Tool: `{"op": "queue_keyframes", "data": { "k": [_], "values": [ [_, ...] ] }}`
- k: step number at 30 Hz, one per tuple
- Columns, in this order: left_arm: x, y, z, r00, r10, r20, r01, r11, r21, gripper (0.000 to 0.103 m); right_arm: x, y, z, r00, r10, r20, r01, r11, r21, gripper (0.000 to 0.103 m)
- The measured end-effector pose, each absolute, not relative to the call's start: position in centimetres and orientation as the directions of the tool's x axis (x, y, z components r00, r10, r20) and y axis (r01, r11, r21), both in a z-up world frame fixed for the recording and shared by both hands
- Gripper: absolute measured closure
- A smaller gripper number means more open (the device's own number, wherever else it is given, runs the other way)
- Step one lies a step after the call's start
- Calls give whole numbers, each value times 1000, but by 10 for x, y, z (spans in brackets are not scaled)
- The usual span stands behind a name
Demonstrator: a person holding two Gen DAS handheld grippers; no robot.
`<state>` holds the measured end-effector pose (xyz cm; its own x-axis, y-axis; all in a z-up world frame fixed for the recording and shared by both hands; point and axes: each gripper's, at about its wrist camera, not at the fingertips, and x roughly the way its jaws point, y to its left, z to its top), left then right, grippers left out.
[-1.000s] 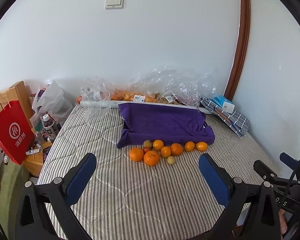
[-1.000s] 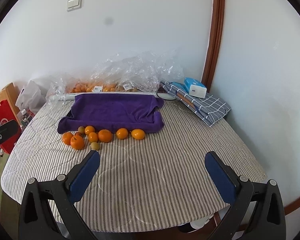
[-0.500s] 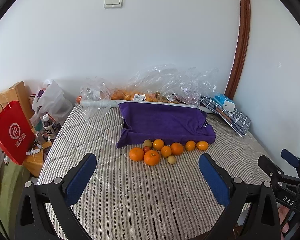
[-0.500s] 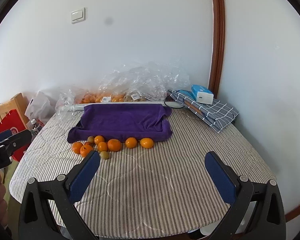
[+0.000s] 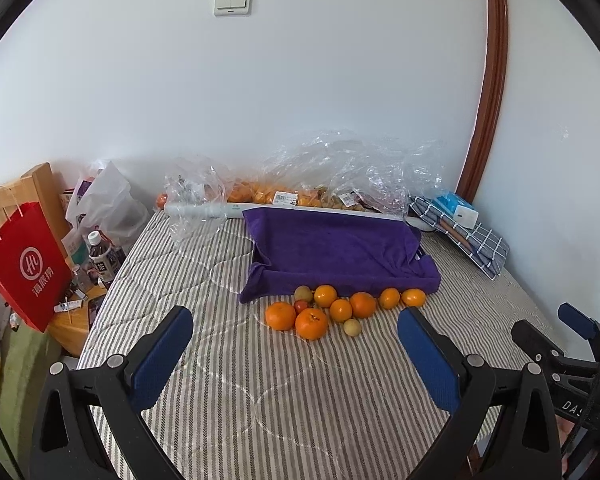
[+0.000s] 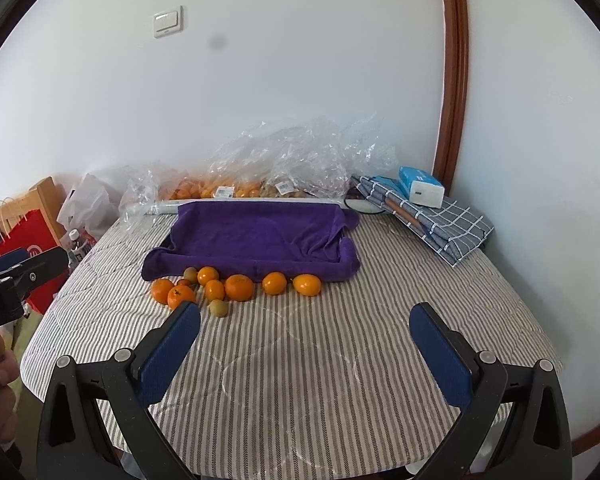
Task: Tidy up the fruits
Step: 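Move right tool to the yellow oval fruit while left tool reaches the large mandarin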
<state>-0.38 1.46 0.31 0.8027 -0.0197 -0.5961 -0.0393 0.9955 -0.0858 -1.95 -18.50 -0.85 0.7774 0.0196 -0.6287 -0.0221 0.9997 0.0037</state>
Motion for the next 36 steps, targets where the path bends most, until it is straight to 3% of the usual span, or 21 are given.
{"op": "queue_keyframes", "data": {
  "k": [14, 20, 28, 36],
  "values": [
    [29, 24, -25, 784, -35, -620, -4, 998, -61, 2, 22, -187, -45, 733, 57, -678, -40, 998, 41, 8],
    [52, 35, -54, 748, -24, -663, -23, 998, -62, 4, 49, -184, -76, 713, 38, -701, -41, 999, 12, 23],
    [85, 63, -100, 695, -40, -718, -66, 991, -119, 6, 108, -192, -126, 648, 36, -761, -44, 999, 10, 51],
    [111, 79, -130, 687, -73, -723, -76, 982, -171, 6, 155, -193, -164, 584, 70, -809, -89, 996, 23, 53]
  ]
}}
